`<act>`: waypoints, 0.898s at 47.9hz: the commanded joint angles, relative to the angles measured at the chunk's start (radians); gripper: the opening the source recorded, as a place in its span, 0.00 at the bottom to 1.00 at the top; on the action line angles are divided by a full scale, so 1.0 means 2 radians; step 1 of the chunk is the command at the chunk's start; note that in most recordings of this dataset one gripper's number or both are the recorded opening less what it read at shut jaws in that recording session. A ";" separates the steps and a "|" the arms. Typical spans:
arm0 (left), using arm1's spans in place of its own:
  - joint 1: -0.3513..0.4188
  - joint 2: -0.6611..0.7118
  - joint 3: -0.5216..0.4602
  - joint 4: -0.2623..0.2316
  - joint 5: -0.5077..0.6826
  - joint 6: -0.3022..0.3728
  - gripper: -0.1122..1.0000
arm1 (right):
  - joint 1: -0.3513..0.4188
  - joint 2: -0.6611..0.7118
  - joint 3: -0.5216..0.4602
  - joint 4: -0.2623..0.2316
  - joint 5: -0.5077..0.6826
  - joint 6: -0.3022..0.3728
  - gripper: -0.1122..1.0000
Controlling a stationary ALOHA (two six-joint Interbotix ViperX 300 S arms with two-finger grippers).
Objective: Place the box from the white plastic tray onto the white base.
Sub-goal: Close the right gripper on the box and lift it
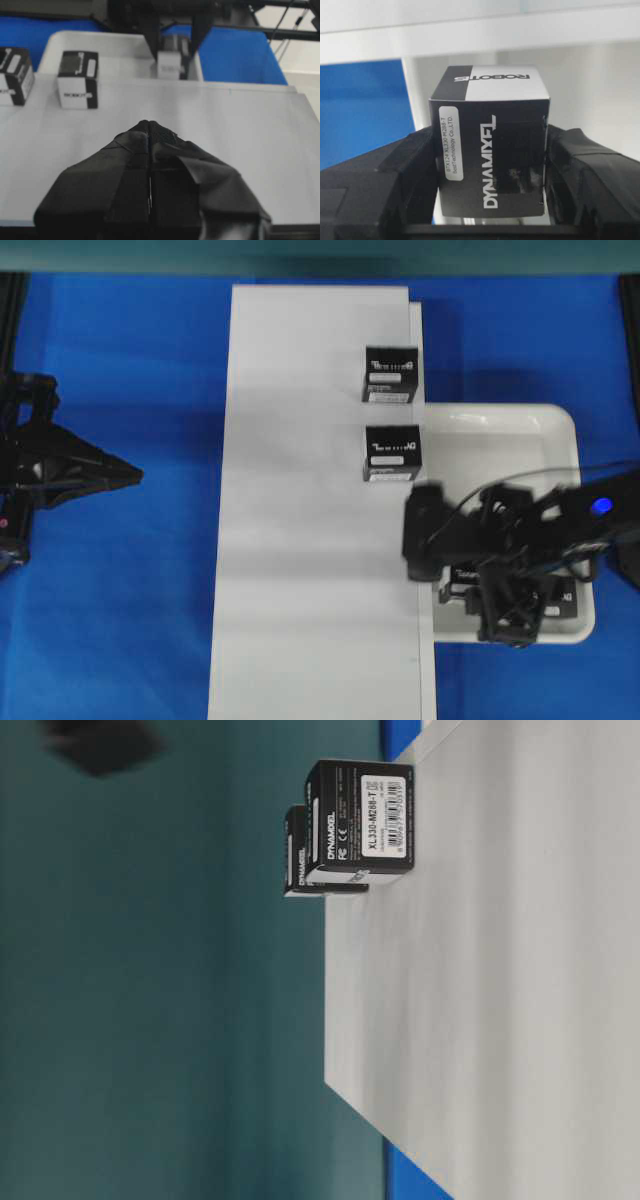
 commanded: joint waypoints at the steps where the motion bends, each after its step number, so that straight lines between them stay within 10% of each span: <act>1: -0.001 0.003 -0.011 0.002 -0.003 -0.001 0.03 | -0.011 -0.026 -0.026 -0.002 0.038 -0.005 0.62; 43: 0.000 0.002 -0.011 0.002 -0.002 0.000 0.04 | -0.030 0.055 -0.193 -0.049 0.110 -0.015 0.62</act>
